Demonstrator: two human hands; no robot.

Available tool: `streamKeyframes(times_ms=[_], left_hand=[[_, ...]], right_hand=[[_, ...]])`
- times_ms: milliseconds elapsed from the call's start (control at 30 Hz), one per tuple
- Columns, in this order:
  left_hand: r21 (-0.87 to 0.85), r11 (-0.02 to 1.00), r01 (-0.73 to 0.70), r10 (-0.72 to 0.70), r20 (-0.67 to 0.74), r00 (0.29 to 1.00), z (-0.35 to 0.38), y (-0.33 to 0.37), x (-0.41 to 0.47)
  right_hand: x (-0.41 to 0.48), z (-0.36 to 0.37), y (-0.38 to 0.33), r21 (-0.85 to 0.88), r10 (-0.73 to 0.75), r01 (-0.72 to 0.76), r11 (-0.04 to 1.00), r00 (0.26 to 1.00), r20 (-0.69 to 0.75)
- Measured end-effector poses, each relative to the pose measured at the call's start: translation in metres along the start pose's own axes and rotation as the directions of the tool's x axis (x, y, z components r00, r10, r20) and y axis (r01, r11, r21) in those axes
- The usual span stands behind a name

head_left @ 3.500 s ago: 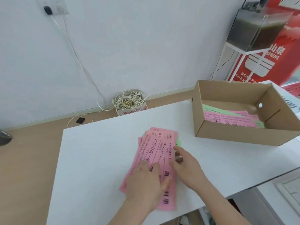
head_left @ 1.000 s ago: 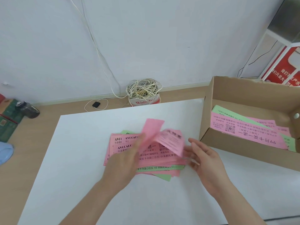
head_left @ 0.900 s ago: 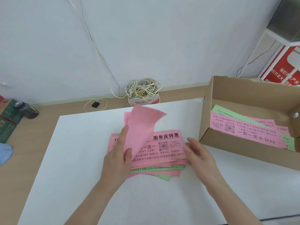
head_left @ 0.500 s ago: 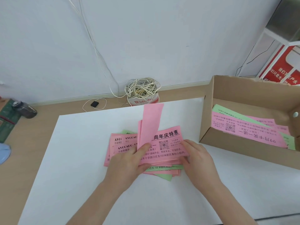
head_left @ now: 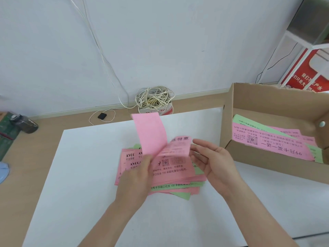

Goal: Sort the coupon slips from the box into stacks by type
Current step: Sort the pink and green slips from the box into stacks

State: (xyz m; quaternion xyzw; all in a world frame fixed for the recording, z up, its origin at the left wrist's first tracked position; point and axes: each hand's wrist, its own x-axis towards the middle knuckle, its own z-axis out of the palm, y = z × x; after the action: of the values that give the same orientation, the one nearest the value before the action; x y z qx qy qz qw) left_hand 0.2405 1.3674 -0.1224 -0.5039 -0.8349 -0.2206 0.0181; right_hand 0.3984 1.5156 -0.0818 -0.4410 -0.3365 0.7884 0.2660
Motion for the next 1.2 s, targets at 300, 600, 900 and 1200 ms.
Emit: streamKeyframes(times_ms=[300, 600, 900, 1200], left_hand=[[-0.232, 0.947, 0.220, -0.242, -0.070, 0.968, -0.006, 0.002, -0.001], [-0.192, 0.945, 0.266, -0.311, -0.261, 0.914, -0.066, -0.016, 0.010], [0.463, 0.819, -0.338, 0.234, 0.267, 0.935, -0.081, -0.039, -0.044], [-0.058, 0.996, 0.061, -0.030, 0.431, 0.902, -0.061, -0.061, -0.093]], right_hand=[[-0.001, 0.002, 0.025, -0.896, -0.225, 0.128, 0.425, 0.974, 0.033], [0.008, 0.004, 0.030, -0.912, -0.229, 0.130, 0.389, 0.973, 0.040], [-0.030, 0.021, 0.012, -0.590, 0.131, -0.039, 0.806, 0.985, 0.113], [-0.049, 0.059, 0.067, -0.923, -0.039, 0.303, 0.236, 0.952, 0.302]])
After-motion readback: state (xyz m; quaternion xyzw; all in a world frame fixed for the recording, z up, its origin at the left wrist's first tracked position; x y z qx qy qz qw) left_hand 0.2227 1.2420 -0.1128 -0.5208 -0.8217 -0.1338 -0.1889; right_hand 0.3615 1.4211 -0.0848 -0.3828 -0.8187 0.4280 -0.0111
